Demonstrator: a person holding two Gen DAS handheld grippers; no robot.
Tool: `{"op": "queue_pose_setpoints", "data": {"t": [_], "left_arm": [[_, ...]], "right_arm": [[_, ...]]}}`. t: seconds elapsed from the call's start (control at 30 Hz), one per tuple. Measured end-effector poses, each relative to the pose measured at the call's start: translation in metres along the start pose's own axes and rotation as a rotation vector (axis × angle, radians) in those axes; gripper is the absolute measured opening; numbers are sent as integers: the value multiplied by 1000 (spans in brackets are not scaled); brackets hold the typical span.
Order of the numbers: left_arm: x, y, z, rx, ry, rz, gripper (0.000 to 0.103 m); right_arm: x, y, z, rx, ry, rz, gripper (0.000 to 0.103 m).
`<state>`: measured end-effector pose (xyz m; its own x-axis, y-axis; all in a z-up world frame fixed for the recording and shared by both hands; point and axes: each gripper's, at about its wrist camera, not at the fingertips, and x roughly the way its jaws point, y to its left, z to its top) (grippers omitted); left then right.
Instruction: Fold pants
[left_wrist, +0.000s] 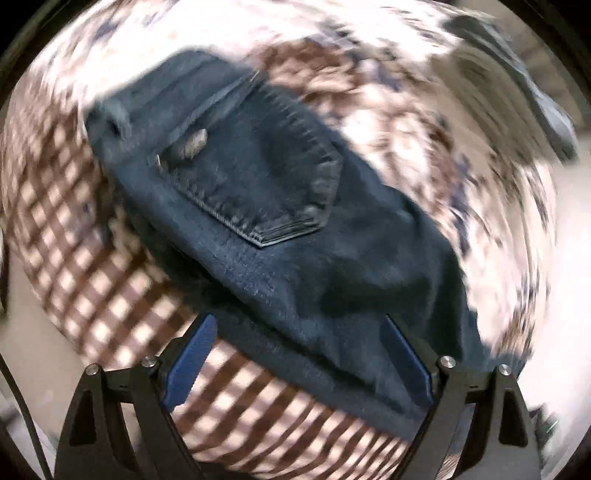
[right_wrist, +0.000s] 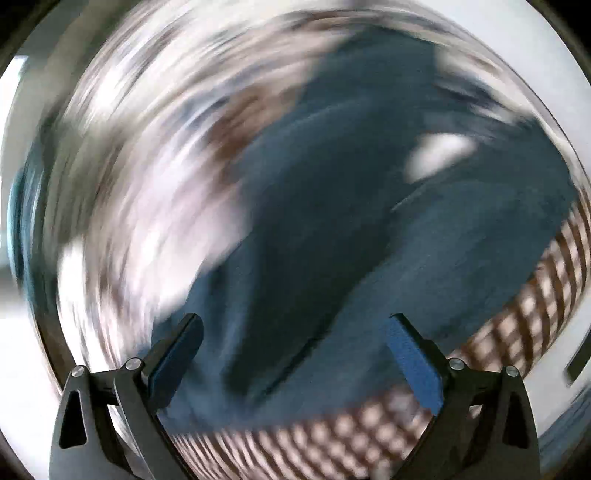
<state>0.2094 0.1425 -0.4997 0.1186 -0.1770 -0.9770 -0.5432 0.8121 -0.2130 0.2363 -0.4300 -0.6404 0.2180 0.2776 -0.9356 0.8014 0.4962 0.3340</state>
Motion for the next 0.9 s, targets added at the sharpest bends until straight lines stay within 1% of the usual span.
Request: {"op": "queue_pose_setpoints", "data": {"t": [0.03,0.07,0.13,0.17,0.2,0.23,0.27,0.3,0.33,0.37,0.4,0.43,0.5,0.53,0.6,0.7,0.8,0.87,0.9], "left_arm": [[11,3,3,-41,16,-10,90],[22,7,6,-83,27,-28,90],[38,14,11,-143,34,-50,90],[43,15,14,-154,27,-57,90],[44,16,16,-158,11,-57,89],[45,15,18,-151,-3,-52,88],[45,13,19,-136,-16,-43,83],[45,11,20,-117,-27,-25,74],[45,8,22,-105,-30,-1,68],[43,8,21,-101,-35,24,51],[40,8,20,-96,-44,18,33],[35,6,20,-74,-54,20,28],[24,3,19,-33,-70,52,13],[20,3,20,-22,-73,55,13],[9,8,18,-18,-81,52,13],[-2,17,16,2,-89,52,13],[-8,19,13,15,-85,52,13],[-4,21,8,22,-70,65,13],[2,20,12,20,-66,70,13]], "right_arm": [[5,-30,22,133,-37,26,92],[10,-46,37,207,-60,54,91],[23,-70,64,294,-101,107,90],[31,-73,71,300,-95,124,89],[43,-75,78,303,-88,146,79],[51,-73,82,288,-93,189,70],[58,-67,83,252,-85,194,43],[60,-58,80,213,-92,161,27],[59,-49,76,158,-119,122,23],[56,-44,72,125,-139,108,11],[50,-40,69,104,-160,104,10],[38,-36,62,87,-183,95,9],[7,-36,50,84,-242,112,9],[-11,-39,39,93,-273,122,8],[-39,-55,30,120,-306,142,8],[-63,-76,15,176,-316,164,8],[-72,-97,9,206,-304,137,8],[-61,-113,5,226,-280,88,8],[-50,-120,4,230,-262,65,8]]}}
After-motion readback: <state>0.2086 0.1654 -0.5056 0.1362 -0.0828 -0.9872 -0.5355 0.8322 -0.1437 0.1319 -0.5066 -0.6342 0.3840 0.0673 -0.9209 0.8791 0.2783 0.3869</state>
